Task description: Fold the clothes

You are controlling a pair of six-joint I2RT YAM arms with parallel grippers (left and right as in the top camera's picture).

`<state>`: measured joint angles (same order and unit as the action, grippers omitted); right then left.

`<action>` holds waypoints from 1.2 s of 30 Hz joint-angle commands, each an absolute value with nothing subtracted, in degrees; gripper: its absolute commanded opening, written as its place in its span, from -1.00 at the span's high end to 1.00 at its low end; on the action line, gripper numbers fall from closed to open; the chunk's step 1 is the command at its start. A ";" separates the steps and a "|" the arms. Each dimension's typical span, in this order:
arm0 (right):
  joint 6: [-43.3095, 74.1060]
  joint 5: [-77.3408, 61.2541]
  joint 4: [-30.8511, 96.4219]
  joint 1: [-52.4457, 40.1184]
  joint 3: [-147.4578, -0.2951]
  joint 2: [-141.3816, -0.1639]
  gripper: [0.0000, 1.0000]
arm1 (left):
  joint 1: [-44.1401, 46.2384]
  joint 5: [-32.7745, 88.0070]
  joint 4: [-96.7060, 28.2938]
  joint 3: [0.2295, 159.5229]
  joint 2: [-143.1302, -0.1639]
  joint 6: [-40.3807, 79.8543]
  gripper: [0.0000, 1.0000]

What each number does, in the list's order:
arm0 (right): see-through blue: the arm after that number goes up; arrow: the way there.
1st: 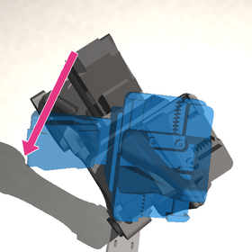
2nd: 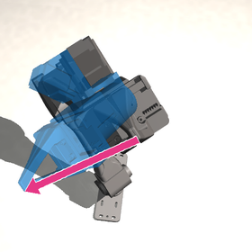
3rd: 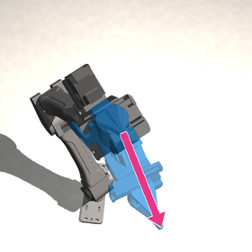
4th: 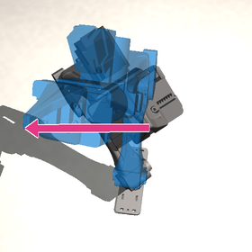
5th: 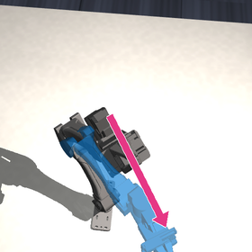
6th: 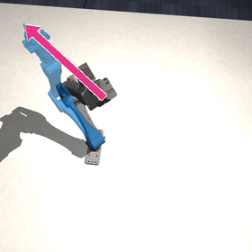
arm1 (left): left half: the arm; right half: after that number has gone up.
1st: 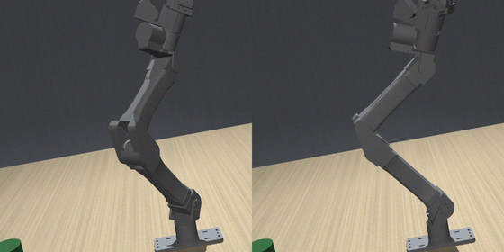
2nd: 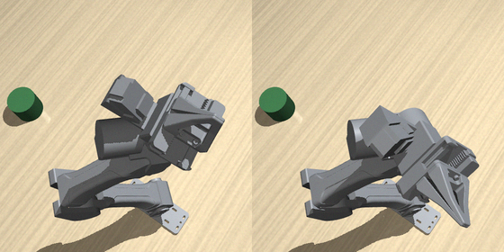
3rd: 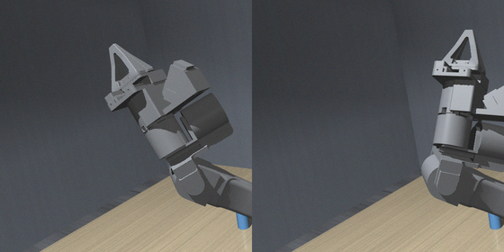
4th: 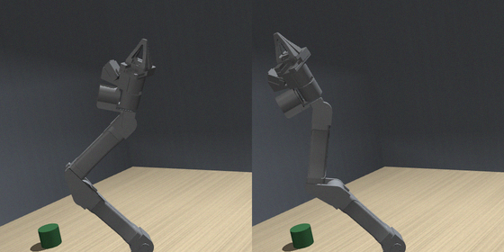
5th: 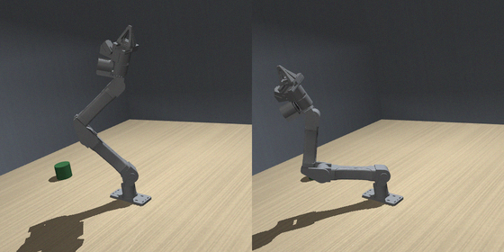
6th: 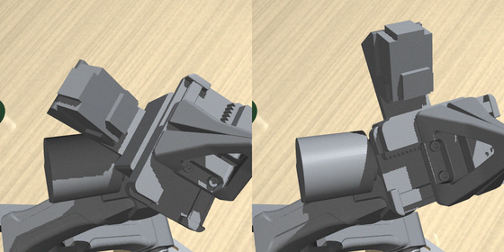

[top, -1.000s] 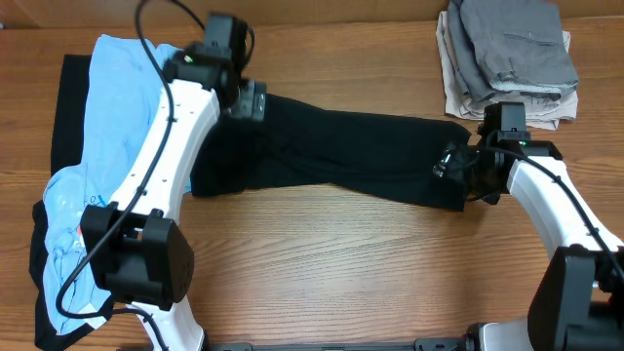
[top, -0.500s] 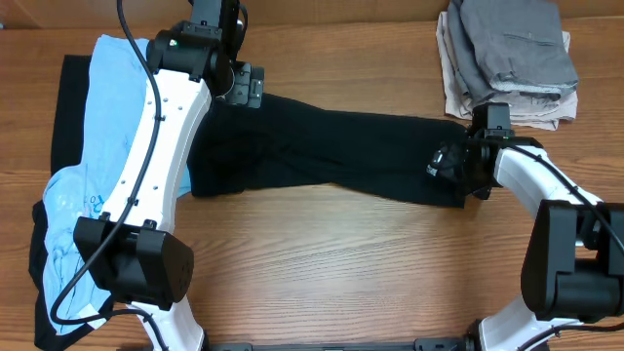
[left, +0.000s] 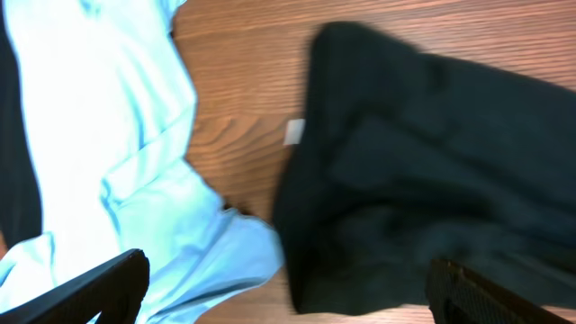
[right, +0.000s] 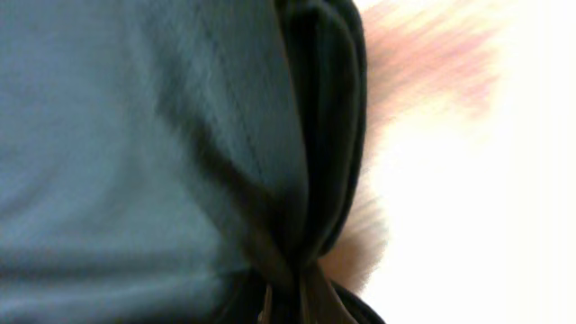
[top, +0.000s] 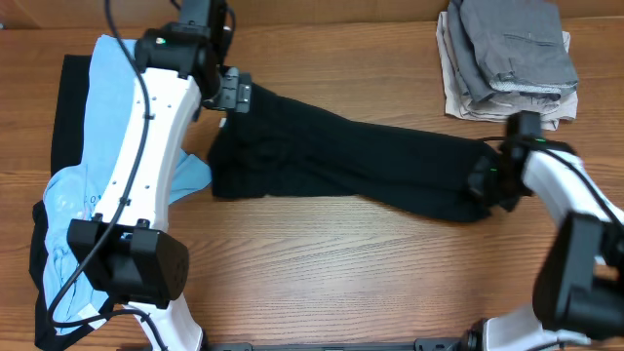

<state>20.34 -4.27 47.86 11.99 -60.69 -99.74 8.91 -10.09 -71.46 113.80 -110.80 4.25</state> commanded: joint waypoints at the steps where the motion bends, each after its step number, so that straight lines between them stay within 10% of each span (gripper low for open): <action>1: 14.46 -7.20 53.10 15.42 -65.12 -90.26 0.92 | 6.37 -10.90 -73.34 116.05 -110.54 3.60 -1.00; 26: 15.03 -8.71 42.02 -19.05 -72.49 -103.02 0.91 | 2.63 3.14 -75.26 115.94 -118.06 1.87 -1.00; 27: 15.00 -9.10 40.99 -20.08 -72.49 -103.92 0.76 | 2.63 3.09 -75.18 115.94 -118.98 1.85 -1.00; 30: 14.96 -9.32 38.59 -22.92 -72.60 -104.51 -0.90 | 2.63 3.31 -75.00 115.94 -121.97 1.83 -1.00; 36: 15.00 -9.28 47.44 -22.33 -80.42 -104.01 -1.00 | 2.39 6.31 -76.09 115.92 -125.49 -2.81 -1.00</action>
<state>14.79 -9.08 44.56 -23.81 -74.37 -105.16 2.85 2.76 -75.46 114.91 -123.98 1.76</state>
